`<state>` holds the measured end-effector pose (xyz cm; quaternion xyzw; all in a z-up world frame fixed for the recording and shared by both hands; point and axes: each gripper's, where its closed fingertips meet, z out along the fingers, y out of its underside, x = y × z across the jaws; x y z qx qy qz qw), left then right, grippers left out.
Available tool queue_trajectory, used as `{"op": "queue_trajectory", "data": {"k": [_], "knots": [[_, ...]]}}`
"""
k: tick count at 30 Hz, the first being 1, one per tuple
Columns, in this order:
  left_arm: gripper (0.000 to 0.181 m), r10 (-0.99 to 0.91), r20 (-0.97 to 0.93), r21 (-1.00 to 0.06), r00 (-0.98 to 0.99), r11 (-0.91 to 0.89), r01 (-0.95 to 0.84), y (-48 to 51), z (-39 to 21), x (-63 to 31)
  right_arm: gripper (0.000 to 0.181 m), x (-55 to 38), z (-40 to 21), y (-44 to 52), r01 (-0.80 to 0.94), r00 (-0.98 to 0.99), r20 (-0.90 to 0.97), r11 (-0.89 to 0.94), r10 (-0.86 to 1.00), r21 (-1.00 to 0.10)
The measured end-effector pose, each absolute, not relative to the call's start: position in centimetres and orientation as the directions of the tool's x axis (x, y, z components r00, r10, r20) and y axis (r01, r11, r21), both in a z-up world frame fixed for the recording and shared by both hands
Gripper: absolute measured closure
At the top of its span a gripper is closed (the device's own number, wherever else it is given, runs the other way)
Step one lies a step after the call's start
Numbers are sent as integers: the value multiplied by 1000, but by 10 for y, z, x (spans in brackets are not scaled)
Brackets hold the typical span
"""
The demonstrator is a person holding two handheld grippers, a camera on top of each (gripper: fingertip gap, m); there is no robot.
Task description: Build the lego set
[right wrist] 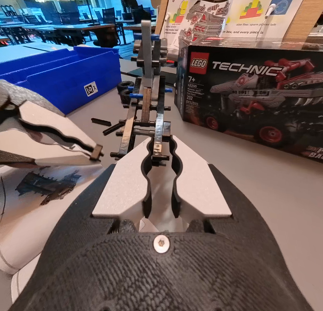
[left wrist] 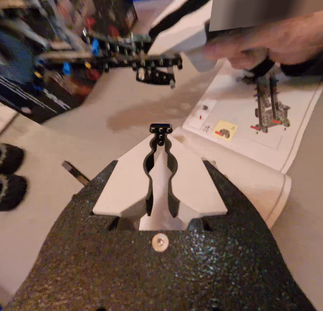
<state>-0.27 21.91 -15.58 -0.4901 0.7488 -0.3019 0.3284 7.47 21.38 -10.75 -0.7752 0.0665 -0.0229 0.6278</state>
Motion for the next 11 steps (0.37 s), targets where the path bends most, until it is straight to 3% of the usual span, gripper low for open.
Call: {"op": "queue_trajectory", "data": {"k": [4, 11], "knots": [[173, -949, -128, -624, -288, 303, -720, 228, -181, -26, 167, 71, -111, 215, -36, 993, -8, -232, -119, -972], [163, -957, -96, -616, -272, 272, -739, 230, -182, -30, 167, 66, -113, 217, -10, 995, 14, -247, -97, -969]]}}
